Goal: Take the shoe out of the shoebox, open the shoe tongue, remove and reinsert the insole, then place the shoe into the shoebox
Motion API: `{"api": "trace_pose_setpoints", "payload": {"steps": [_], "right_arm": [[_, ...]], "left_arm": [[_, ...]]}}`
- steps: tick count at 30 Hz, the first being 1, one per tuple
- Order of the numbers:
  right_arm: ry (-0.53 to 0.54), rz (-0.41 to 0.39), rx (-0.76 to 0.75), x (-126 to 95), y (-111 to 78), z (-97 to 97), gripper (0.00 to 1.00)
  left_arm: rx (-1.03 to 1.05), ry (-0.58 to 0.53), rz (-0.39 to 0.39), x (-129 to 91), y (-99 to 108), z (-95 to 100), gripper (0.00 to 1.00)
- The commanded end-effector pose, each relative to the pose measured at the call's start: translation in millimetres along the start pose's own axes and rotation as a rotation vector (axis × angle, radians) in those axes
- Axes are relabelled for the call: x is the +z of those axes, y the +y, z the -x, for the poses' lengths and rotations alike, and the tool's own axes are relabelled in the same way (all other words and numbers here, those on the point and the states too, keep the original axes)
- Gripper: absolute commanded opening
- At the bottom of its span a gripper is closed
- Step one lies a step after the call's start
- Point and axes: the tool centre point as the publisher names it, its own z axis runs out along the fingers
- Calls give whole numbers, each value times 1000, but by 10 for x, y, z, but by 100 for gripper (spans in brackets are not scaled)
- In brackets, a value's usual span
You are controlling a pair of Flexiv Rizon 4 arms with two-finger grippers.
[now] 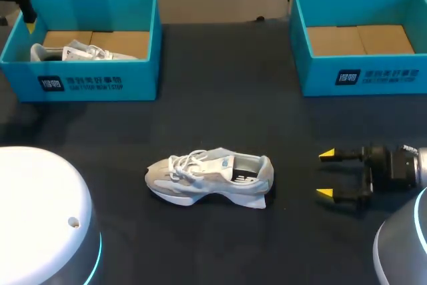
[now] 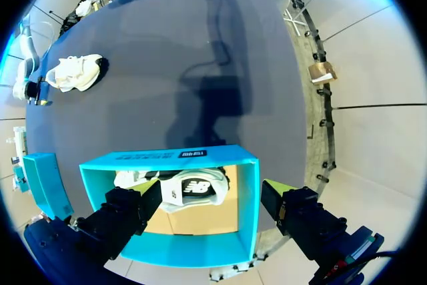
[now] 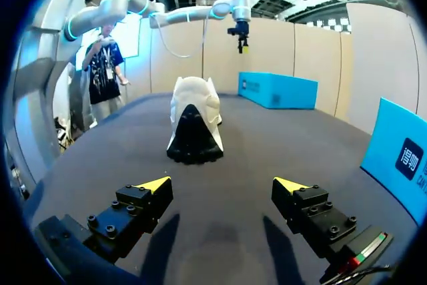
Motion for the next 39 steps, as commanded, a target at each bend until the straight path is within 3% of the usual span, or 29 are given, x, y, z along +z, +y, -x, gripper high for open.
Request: {"api": "trace_pose_setpoints", "payload": {"steps": [1, 27, 39], "right_arm": [[6, -8, -3, 94, 20, -13, 100], [45, 11, 15, 378, 184, -239, 100], [42, 5, 23, 653, 327, -361, 100]], "left_arm": [[0, 3, 3, -8, -17, 3, 100], [0, 3, 3, -8, -17, 3, 100], [0, 3, 3, -8, -17, 3, 100]]}}
